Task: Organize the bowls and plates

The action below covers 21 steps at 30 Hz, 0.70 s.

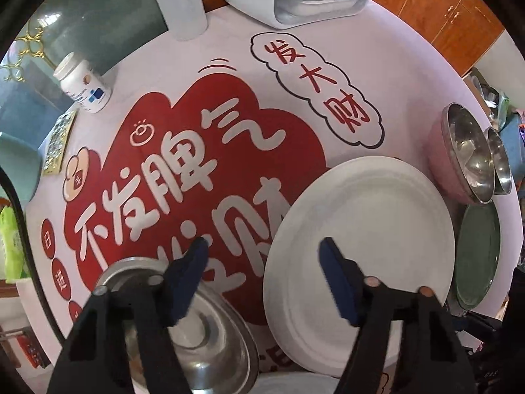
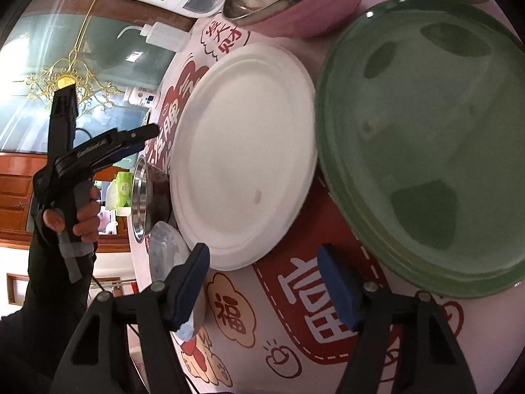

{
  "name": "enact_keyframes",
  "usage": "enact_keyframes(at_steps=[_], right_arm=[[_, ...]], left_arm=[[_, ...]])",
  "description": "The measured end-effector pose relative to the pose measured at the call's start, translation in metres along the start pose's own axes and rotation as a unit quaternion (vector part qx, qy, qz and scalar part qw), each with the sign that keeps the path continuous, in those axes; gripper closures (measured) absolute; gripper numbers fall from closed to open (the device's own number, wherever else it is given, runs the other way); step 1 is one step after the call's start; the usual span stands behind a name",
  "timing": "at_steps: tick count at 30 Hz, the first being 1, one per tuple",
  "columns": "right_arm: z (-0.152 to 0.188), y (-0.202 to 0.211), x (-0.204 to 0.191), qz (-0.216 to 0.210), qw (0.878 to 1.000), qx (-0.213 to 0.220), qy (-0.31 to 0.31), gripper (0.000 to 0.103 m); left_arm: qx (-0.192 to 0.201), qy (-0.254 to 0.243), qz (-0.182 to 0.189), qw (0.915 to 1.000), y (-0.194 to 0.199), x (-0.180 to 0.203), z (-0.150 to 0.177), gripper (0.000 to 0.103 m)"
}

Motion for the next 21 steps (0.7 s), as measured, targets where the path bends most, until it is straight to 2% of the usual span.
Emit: enact_keyframes(at_steps=[8,13,21], right_arm=[[-0.002,-0.007,-0.005,-0.003,1.0,0.004,0.014,0.049],[-0.004,-0.009,-0.006,-0.004,1.0,0.011,0.014,0.057],[-0.008,-0.012,0.0,-0.003,1.0,0.01,0.012,0.074]], left_arm=[[-0.037,-0.008,0.025,0.999,-0.024,0.003,-0.008,0.068],[-0.056,-0.004,0.029,0.998,-0.038,0.004,-0.011,0.075],[-0.065,-0.008,0.037,0.9971,-0.046,0.009,-0.014,0.079]])
Point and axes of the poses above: each gripper's, at about its wrist camera, not at the fingertips, and y roughly against the way its jaws point, x to its right, z to its underside, the point moved 1 cm from there along -y, roughly the way its jaws point
